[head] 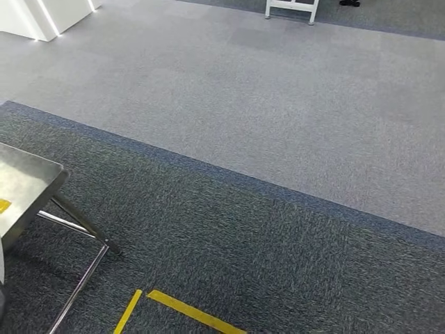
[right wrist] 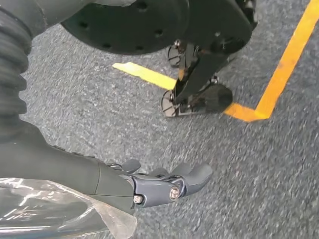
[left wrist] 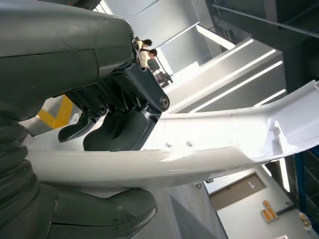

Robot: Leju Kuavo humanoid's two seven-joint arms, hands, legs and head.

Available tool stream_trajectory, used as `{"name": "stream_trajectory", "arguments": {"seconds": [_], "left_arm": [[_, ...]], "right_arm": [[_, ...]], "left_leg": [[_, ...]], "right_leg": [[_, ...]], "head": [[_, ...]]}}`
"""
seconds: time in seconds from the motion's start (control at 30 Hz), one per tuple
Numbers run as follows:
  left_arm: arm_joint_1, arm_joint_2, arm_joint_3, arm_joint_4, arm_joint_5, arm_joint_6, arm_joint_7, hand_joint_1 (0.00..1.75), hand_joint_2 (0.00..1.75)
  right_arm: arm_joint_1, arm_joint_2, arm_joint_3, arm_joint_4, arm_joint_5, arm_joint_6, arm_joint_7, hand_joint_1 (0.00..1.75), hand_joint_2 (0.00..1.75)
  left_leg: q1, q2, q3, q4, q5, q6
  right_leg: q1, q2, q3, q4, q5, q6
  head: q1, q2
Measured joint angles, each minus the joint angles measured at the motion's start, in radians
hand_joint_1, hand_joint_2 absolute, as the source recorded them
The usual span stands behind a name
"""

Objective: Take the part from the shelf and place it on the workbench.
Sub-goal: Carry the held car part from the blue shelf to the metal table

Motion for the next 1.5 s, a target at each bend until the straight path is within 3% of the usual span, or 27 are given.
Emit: {"name": "stream_trajectory", "arguments": {"seconds": [0.07,0.13,0.2,0.23,0.27,0.3,0.37,0.43,0.5,0.57,0.63,0.7,0.73,0.77,0.8,0.87,0.93,1.0,1.03,1.1,1.17,1.23,1.27,1.33,1.37,1.43,1.5], "left_arm": [[-0.001,-0.001,0.000,-0.002,-0.001,0.004,0.000,1.75,1.75],[-0.004,-0.001,0.000,-0.004,-0.001,0.008,0.000,1.75,1.75],[-0.006,-0.001,0.000,-0.004,-0.001,0.011,0.000,1.75,1.75],[-0.006,-0.001,0.000,-0.004,-0.001,0.012,0.000,1.75,1.75],[-0.006,-0.002,0.000,-0.004,-0.001,0.013,0.000,1.75,1.75],[-0.006,-0.002,0.000,-0.004,-0.001,0.013,0.000,1.75,1.75],[-0.007,-0.002,0.000,-0.004,-0.001,0.014,0.000,1.75,1.75],[-0.010,-0.003,0.000,-0.006,-0.001,0.015,0.000,1.75,1.75],[-0.009,-0.005,0.000,-0.008,-0.002,0.020,0.000,1.75,1.75],[-0.009,-0.008,0.000,-0.010,-0.006,0.027,0.000,1.75,1.75],[-0.011,-0.012,0.000,-0.012,-0.009,0.033,0.000,1.75,1.75],[-0.013,-0.015,0.000,-0.013,-0.011,0.037,0.000,1.75,1.75],[-0.013,-0.016,0.000,-0.013,-0.012,0.039,0.000,1.75,1.75],[-0.013,-0.017,0.000,-0.013,-0.012,0.040,0.000,1.75,1.75],[-0.013,-0.018,0.000,-0.013,-0.012,0.042,0.000,1.75,1.75],[-0.013,-0.020,0.000,-0.013,-0.012,0.046,0.000,1.75,1.75],[-0.015,-0.021,0.000,-0.014,-0.010,0.049,0.000,1.75,1.75],[-0.015,-0.023,0.000,-0.015,-0.007,0.052,0.000,1.75,1.75],[-0.015,-0.023,0.000,-0.016,-0.006,0.054,0.000,1.75,1.75],[-0.017,-0.023,0.000,-0.017,-0.005,0.057,-0.001,1.75,1.75],[-0.020,-0.023,0.000,-0.018,-0.004,0.060,-0.002,1.75,1.75],[-0.020,-0.023,0.000,-0.018,-0.003,0.061,-0.003,1.75,1.75],[-0.020,-0.023,0.000,-0.018,-0.003,0.061,-0.003,1.75,1.75],[-0.020,-0.023,0.000,-0.018,-0.004,0.061,-0.004,1.75,1.75],[-0.020,-0.023,0.000,-0.018,-0.004,0.062,-0.004,1.75,1.75],[-0.021,-0.023,0.000,-0.019,-0.006,0.064,-0.006,1.75,1.75],[-0.021,-0.024,0.000,-0.020,-0.007,0.067,-0.008,1.75,1.75]], "right_arm": [[0.000,0.001,0.000,0.000,-0.001,-0.001,-0.001,0.00,1.75],[0.002,0.001,0.000,0.000,-0.002,-0.002,-0.001,0.00,1.75],[0.006,0.001,0.000,0.000,-0.003,-0.002,-0.002,0.00,1.75],[0.006,0.001,0.000,0.000,-0.003,-0.002,-0.002,0.00,1.75],[0.006,0.001,0.000,0.000,-0.003,-0.002,-0.002,0.00,1.75],[0.005,0.001,0.001,0.000,-0.003,-0.002,-0.002,0.00,1.75],[0.002,0.001,0.001,0.000,-0.003,-0.001,-0.002,0.00,1.75],[0.002,0.001,0.001,0.000,-0.003,0.000,-0.002,0.00,1.75],[-0.001,0.001,0.003,0.000,-0.003,0.001,-0.002,0.00,1.75],[-0.007,0.001,0.005,0.000,-0.003,0.001,-0.002,0.00,1.75],[-0.010,0.001,0.006,0.000,-0.005,0.001,-0.001,0.00,1.75],[-0.005,0.001,0.007,0.000,-0.007,0.001,0.001,0.00,1.75],[-0.002,0.001,0.008,0.000,-0.007,0.001,0.002,0.00,1.75],[0.000,0.001,0.009,0.000,-0.007,0.001,0.002,0.00,1.75],[0.001,0.001,0.010,0.000,-0.008,0.001,0.002,0.00,1.75],[0.000,0.000,0.011,0.000,-0.010,0.001,0.002,0.00,1.75],[0.000,-0.001,0.013,0.000,-0.012,0.000,0.002,0.00,1.75],[0.000,0.000,0.014,0.000,-0.015,0.001,0.002,0.00,1.75],[-0.001,0.000,0.014,0.000,-0.017,0.001,0.003,0.00,1.75],[-0.002,0.001,0.014,0.000,-0.019,0.001,0.004,0.00,1.75],[0.002,0.001,0.014,0.000,-0.020,0.000,0.006,0.00,1.75],[0.006,0.001,0.014,0.000,-0.020,0.000,0.009,0.00,1.75],[0.006,0.001,0.014,0.000,-0.021,0.000,0.011,0.00,1.75],[0.004,0.001,0.014,0.000,-0.022,0.000,0.013,0.00,1.75],[0.003,0.001,0.014,0.000,-0.023,0.000,0.014,0.00,1.75],[0.003,0.001,0.014,0.000,-0.024,0.000,0.016,0.00,1.75],[0.001,0.001,0.015,0.000,-0.025,0.000,0.018,0.00,1.75]], "left_leg": [[-0.001,0.034,-0.015,0.034,-0.022,-0.010],[-0.001,0.093,-0.066,0.141,-0.079,-0.019],[0.002,0.116,-0.123,0.257,-0.122,-0.023],[0.003,0.119,-0.133,0.275,-0.118,-0.024],[0.003,0.122,-0.123,0.255,-0.095,-0.022],[0.002,0.130,-0.096,0.199,-0.058,-0.019],[-0.007,0.177,-0.030,0.067,-0.007,-0.006],[-0.018,0.208,-0.002,0.007,-0.001,0.005],[-0.019,0.188,-0.001,0.000,-0.002,0.013],[-0.011,0.164,0.004,-0.010,0.005,0.022],[-0.005,0.142,0.007,-0.015,0.009,0.028],[-0.004,0.116,0.007,-0.015,0.007,0.031],[-0.004,0.101,0.008,-0.015,0.007,0.032],[-0.004,0.086,0.010,-0.014,0.006,0.031],[-0.004,0.071,0.013,-0.013,0.004,0.029],[-0.002,0.045,0.016,-0.008,-0.002,0.021],[-0.001,0.022,0.011,-0.003,-0.004,0.010],[0.002,0.000,0.003,-0.001,-0.002,0.000],[0.002,0.007,-0.001,0.002,-0.004,-0.005],[0.000,0.056,-0.023,0.051,-0.034,-0.014],[0.001,0.108,-0.082,0.175,-0.095,-0.023],[0.004,0.119,-0.135,0.279,-0.126,-0.027],[0.005,0.121,-0.137,0.281,-0.113,-0.027],[0.004,0.138,-0.083,0.171,-0.042,-0.021],[-0.001,0.162,-0.048,0.101,-0.016,-0.014],[-0.011,0.198,-0.006,0.016,0.002,-0.002],[-0.016,0.190,-0.005,0.004,-0.003,0.007]], "right_leg": [[-0.001,-0.025,0.005,-0.005,0.002,-0.013],[0.000,-0.053,0.009,-0.008,-0.002,-0.023],[0.003,-0.083,0.012,-0.007,-0.007,-0.027],[0.004,-0.098,0.014,-0.007,-0.009,-0.027],[0.005,-0.112,0.018,-0.007,-0.012,-0.026],[0.005,-0.124,0.023,-0.007,-0.016,-0.025],[0.008,-0.147,0.032,-0.008,-0.025,-0.019],[0.012,-0.170,0.036,-0.009,-0.033,-0.008],[0.013,-0.191,0.048,-0.013,-0.037,0.003],[0.011,-0.154,0.046,0.009,-0.057,0.012],[0.008,-0.087,-0.005,0.110,-0.109,0.018],[0.007,-0.064,-0.076,0.238,-0.152,0.021],[0.007,-0.062,-0.098,0.266,-0.150,0.022],[0.007,-0.060,-0.102,0.254,-0.126,0.022],[0.006,-0.055,-0.087,0.204,-0.085,0.022],[0.003,-0.016,-0.034,0.069,-0.016,0.020],[0.001,0.019,0.000,0.003,-0.002,0.014],[0.002,0.009,0.007,-0.002,-0.005,0.002],[0.001,-0.003,0.009,-0.004,-0.004,-0.005],[-0.001,-0.028,0.013,-0.009,-0.004,-0.018],[0.001,-0.058,0.017,-0.010,-0.009,-0.027],[0.003,-0.089,0.021,-0.010,-0.014,-0.030],[0.003,-0.103,0.024,-0.010,-0.017,-0.030],[0.004,-0.128,0.034,-0.010,-0.024,-0.026],[0.006,-0.140,0.039,-0.010,-0.029,-0.022],[0.010,-0.161,0.042,-0.011,-0.038,-0.011],[0.012,-0.184,0.051,-0.016,-0.043,-0.001]], "head": [[-0.003,0.000],[-0.007,0.000],[-0.008,0.000],[-0.009,0.000],[-0.009,0.000],[-0.009,0.000],[-0.009,0.000],[-0.010,0.000],[-0.011,0.000],[-0.008,0.000],[-0.003,0.000],[-0.001,0.000],[-0.001,0.000],[-0.001,0.000],[-0.001,0.000],[0.000,0.000],[0.000,0.000],[0.000,0.000],[0.000,0.000],[-0.006,0.000],[-0.011,0.000],[-0.010,0.000],[-0.010,0.000],[-0.010,0.000],[-0.010,0.000],[-0.011,0.000],[-0.012,0.000]]}}
